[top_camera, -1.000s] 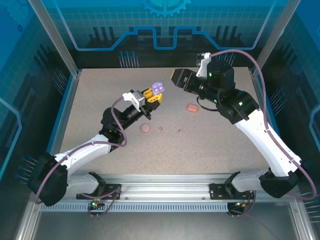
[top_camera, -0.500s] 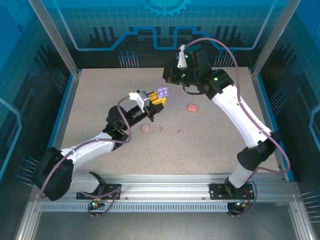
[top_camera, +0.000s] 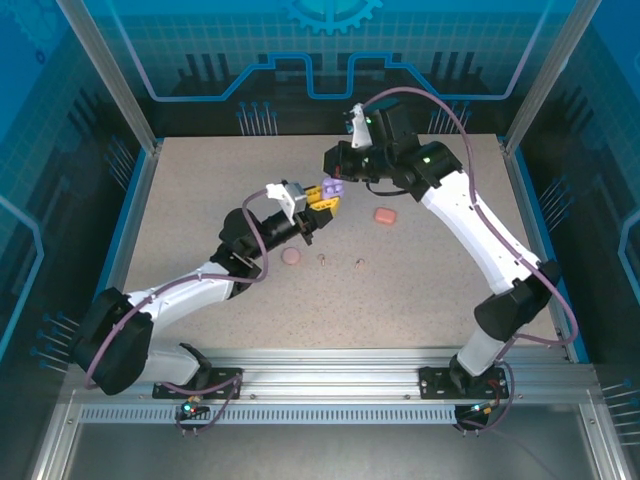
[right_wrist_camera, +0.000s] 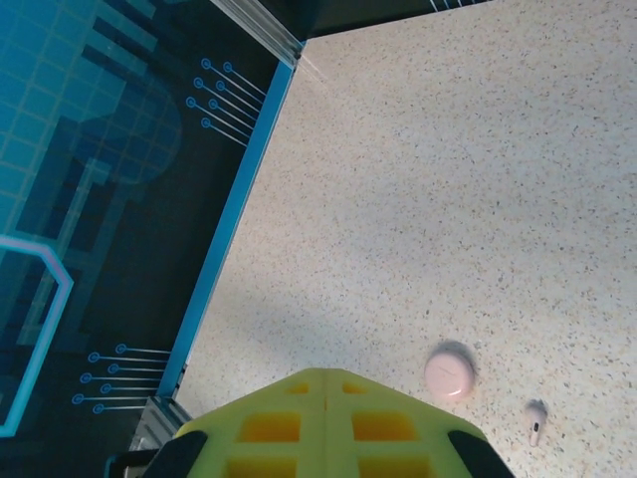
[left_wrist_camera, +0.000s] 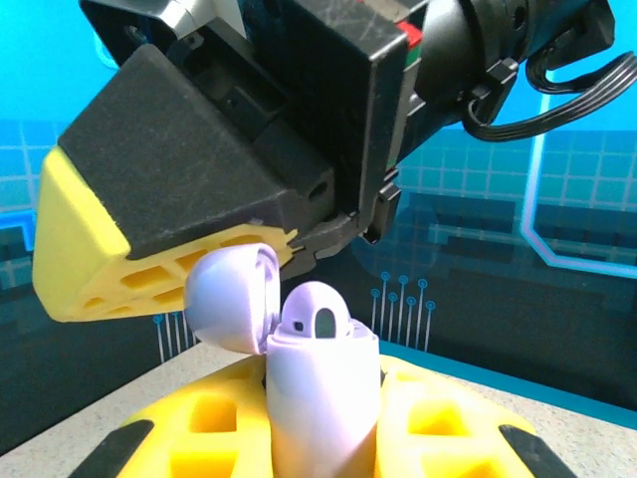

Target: Insert wireless bluetooth earbuds into charging case

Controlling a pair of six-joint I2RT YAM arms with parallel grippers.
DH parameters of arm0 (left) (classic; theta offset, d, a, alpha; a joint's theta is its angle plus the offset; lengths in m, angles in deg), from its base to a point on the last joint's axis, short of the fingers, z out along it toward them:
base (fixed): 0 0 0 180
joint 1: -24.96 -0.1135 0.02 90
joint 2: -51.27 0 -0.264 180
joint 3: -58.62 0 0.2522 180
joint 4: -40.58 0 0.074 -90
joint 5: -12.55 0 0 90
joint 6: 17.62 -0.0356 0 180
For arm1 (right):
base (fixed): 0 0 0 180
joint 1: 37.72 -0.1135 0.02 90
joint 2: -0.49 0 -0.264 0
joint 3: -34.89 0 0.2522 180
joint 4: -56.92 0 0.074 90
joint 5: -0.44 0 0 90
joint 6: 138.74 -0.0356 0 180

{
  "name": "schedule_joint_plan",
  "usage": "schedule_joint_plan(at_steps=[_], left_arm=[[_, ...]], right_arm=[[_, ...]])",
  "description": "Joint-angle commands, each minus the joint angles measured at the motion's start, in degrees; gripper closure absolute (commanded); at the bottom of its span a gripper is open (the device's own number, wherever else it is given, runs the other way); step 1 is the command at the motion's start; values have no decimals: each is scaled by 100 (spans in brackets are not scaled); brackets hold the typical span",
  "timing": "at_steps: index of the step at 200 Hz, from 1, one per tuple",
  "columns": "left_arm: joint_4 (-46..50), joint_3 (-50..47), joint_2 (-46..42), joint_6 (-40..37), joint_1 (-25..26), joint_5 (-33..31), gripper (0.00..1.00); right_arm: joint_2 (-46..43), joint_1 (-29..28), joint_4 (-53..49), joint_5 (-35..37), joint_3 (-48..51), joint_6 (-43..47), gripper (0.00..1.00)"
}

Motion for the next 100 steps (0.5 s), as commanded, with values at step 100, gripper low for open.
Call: schedule_joint_plan(at_steps=[100], left_arm=[[483,493,424,516,1,-507,100]], right_arm=[[-2028,529,539,973,2257,-845,67]])
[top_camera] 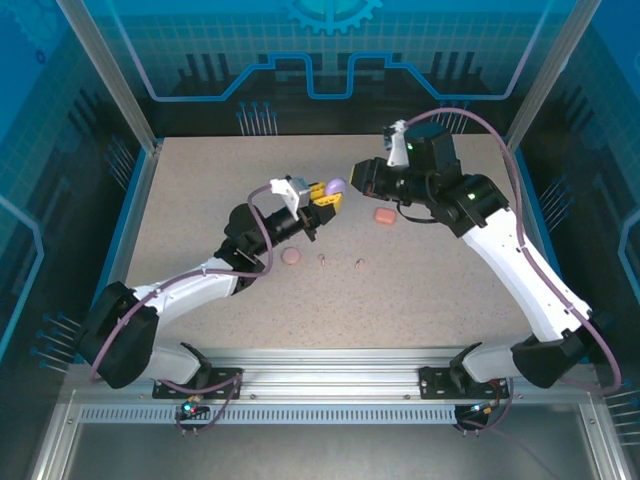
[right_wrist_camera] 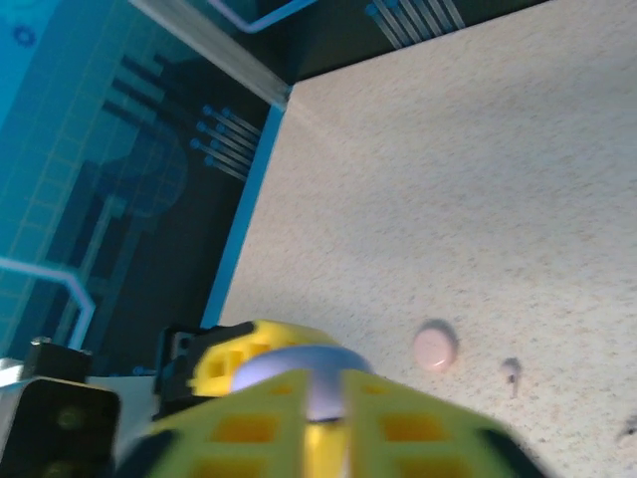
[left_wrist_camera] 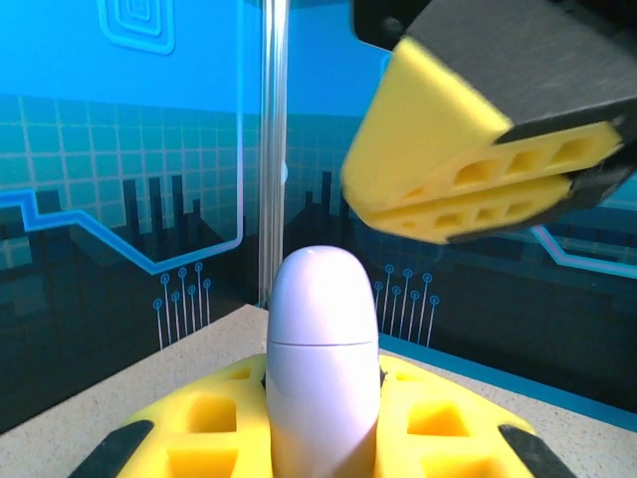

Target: Insert wireless bluetooth earbuds into charging case

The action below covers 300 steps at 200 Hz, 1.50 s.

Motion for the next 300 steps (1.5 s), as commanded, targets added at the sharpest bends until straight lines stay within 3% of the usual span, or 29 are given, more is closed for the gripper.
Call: schedule_joint_plan(at_steps=[1,22,57,129,217,259,300], left_arm=[[333,278,188,380,-8,-354,100],[865,482,433,793,-9,-518,100],[1764,991,1078,1743,-16,-845,100],[3615,2765,2948,3516,-61,-766,100],[4395,4346,5005,5073,-394,-246,98],[4463,4485,5308,5390,-540,-127,82],[4714,4310,5096,5384,-640,-210,43]], right_arm=[[-287,298,186,529,612,-300,66],[-572,421,372,746,1350,-382,46],[-882,465,543,1185,2368,-392,31],[-1194,459,552,1792,3535,-514,28],[-1663,504,347,2035,3894,-503,28],[-1744,516,266,2018,3869,-440,28],[-1825,527,138,2009,3792,-389,28]])
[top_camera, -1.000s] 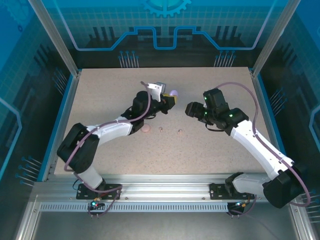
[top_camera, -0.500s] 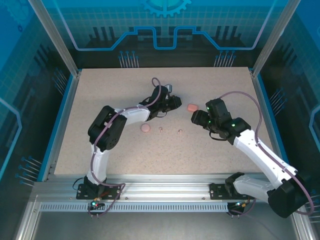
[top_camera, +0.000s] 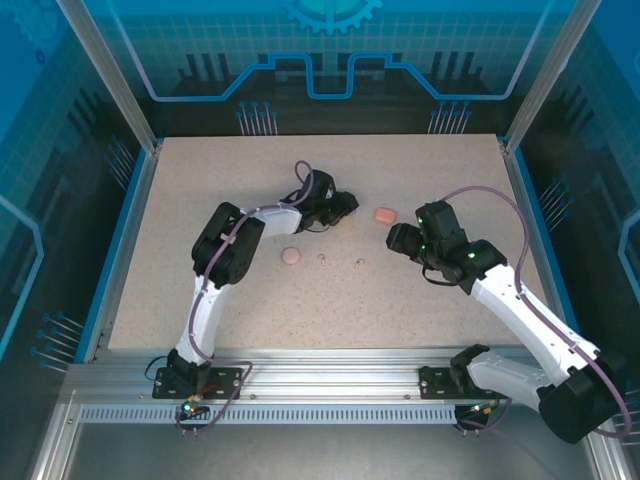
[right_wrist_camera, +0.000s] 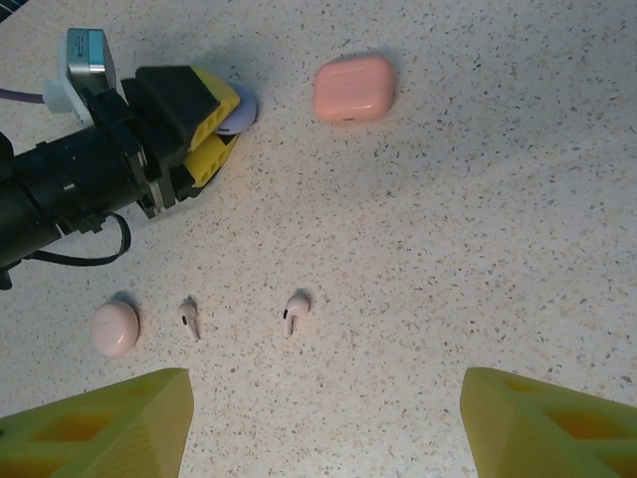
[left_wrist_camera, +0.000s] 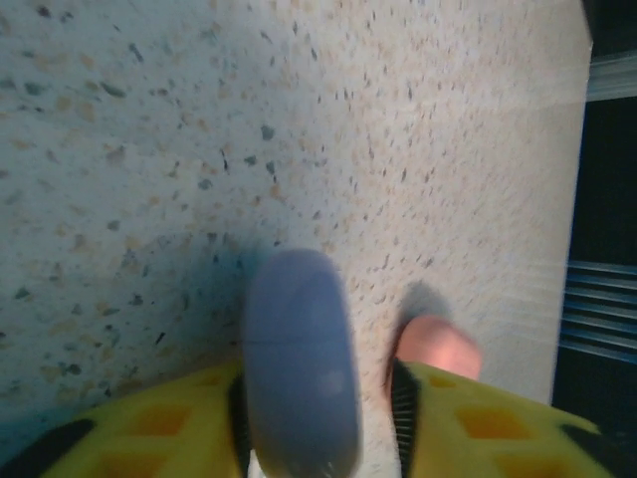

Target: Insert wireless bluetooth earbuds into charging case

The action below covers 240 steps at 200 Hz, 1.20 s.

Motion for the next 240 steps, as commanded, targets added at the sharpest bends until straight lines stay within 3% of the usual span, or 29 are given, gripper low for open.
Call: schedule_joint_plan(at_steps=[1,42,65,150,180,187,240], left_arm=[[508,-51,-86,34,-72,-12,42],[962,-381,-784,-366,-165,-328,11],[1257,-514,-1217,-601,-256,-419,1],[2230,-984,-3032,-1877,-402,-841,1],[2286,-1425,-3751,-2051,-400,-1653,1],[2232,-1554,-3927,-2140,-412,-1815,1],[1361,-2574,-5118,-2484,-528,-2766,1]], right_arm=[[-129,89,-170,131,-69,62,27],[-165,126,-261,71,-122,133,27],[-165,177,-324,35,-154,177,25],[27,253,-346,175,-158,917,12],[118,247,-525,229,-280,1186,6],[110,248,-544,236,-297,1233,1],[356,240,-492,223,-556,1366,0]])
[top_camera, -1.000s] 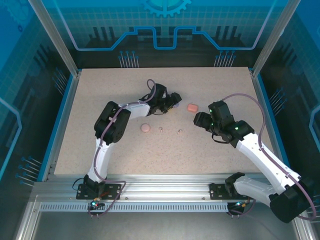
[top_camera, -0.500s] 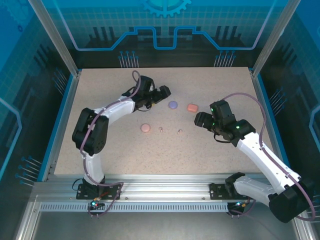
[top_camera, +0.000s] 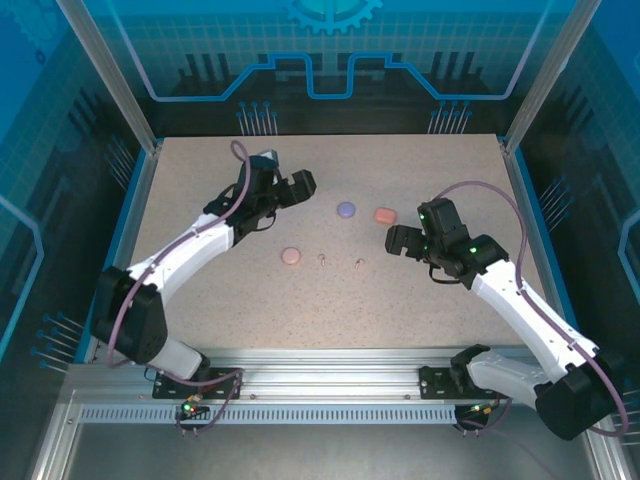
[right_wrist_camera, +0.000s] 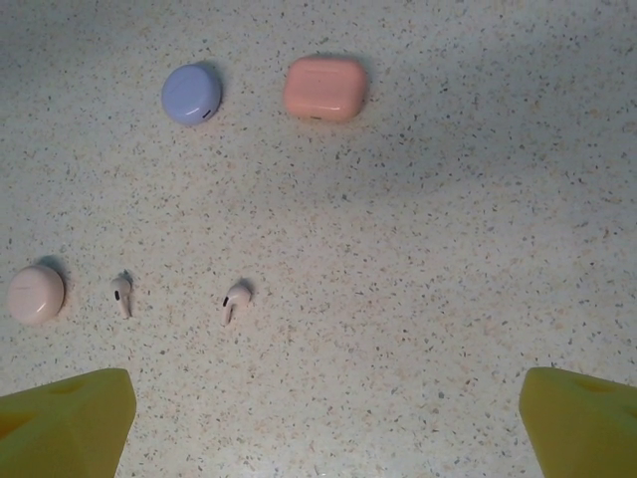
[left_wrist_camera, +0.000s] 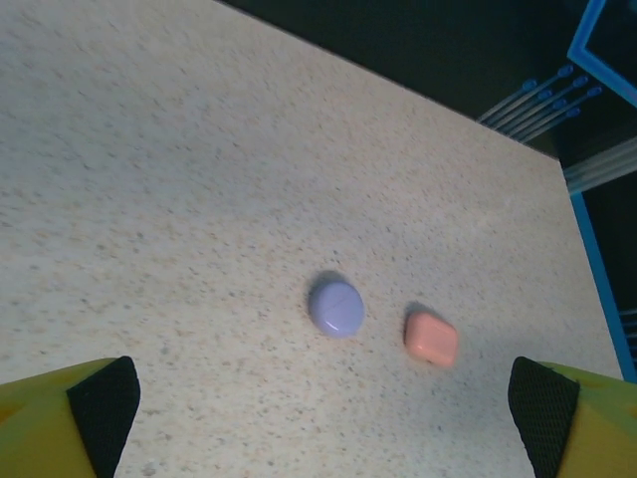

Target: Insert wireless bluetooth earbuds into charging case

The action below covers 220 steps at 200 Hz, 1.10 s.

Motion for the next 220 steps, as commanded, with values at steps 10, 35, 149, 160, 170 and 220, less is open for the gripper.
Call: schedule_joint_plan(at_steps=[10,35,149,160,170,220], left_arm=[[-800,-662,-674,-353,-200,-642,1],[-1168,-1024,-1019,-654,-331,-662,1],[-876,-1304,-1520,-751,-578,-1517,1],[-743,-1334,-1521,-741,-586,-1499,1],[-638,-1378,-1504,-728,-594,-1409,1],[-236,-1676,-1358,79,-709,-1201,1]], right_arm=[[275,80,-85,151,-364,173,0],[518,64,77,88,-513,293,0],[2440,-844,-132,-223,-2304,545,0],[2683,-980,-206,-245,-2552,503,0],[2880,-1102,-244,-255,-2734,461,0],[3837,-1457,-549,-389,-3675,235,0]])
